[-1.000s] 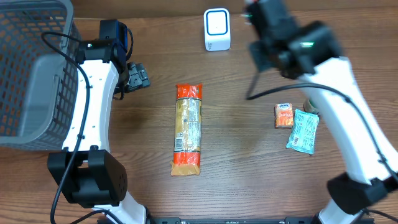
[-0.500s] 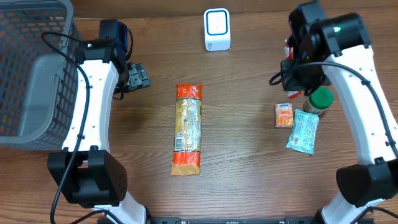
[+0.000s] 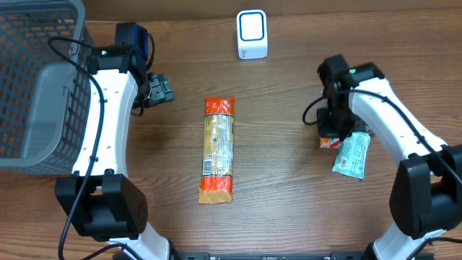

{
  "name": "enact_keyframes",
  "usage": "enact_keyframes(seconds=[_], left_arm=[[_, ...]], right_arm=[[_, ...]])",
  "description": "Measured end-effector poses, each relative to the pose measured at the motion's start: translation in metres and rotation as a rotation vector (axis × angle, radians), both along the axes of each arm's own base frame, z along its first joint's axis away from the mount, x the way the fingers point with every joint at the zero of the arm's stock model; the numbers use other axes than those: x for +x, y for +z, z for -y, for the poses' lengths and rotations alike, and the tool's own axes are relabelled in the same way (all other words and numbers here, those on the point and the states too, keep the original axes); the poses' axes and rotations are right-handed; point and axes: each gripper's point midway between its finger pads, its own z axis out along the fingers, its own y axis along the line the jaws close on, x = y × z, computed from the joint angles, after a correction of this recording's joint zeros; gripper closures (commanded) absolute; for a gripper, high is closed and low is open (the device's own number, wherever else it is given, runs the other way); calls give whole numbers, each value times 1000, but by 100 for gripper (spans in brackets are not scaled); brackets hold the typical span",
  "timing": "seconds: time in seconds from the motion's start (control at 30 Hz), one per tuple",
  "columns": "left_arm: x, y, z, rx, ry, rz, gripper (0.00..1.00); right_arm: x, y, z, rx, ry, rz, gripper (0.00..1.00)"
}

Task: Scan the item barcode
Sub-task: 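Carry the red stick snack right and set it down by the jar, then release the snack and move the right gripper onto the spaghetti pack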

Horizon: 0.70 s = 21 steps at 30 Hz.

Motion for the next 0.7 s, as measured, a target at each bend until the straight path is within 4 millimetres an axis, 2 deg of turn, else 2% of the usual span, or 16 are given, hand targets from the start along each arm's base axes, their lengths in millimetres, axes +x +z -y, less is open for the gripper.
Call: enact_keyframes(seconds=[0.1,0.17,0.2,0.3,0.33,0.4,0.57,0.6,0.63,0.7], left_arm=[[0,0,0,0,0,0,0],[0,0,0,0,0,0,0],[0,0,0,0,0,0,0],[0,0,0,0,0,0,0],[0,0,0,0,0,0,0],[0,0,0,0,0,0,0],[0,0,0,0,0,0,0],[0,0,0,0,0,0,0],[0,0,0,0,0,0,0],[0,0,0,0,0,0,0]], right_arm=[[-4,-13,3,-11,0,-2,91],[-6,-19,6,-25,2,-4,84],[-7,-20,7,-31,3,-5,76],[-6,-21,10,-48,1,2,33],[-5,-21,10,-51,1,6,28],[-4,-21,11,-55,0,10,22],[1,-22,8,-40,0,29,19],[4,-22,5,-22,0,40,12],[8,-23,-2,13,-8,55,0],[16,-23,-18,100,-9,83,0]])
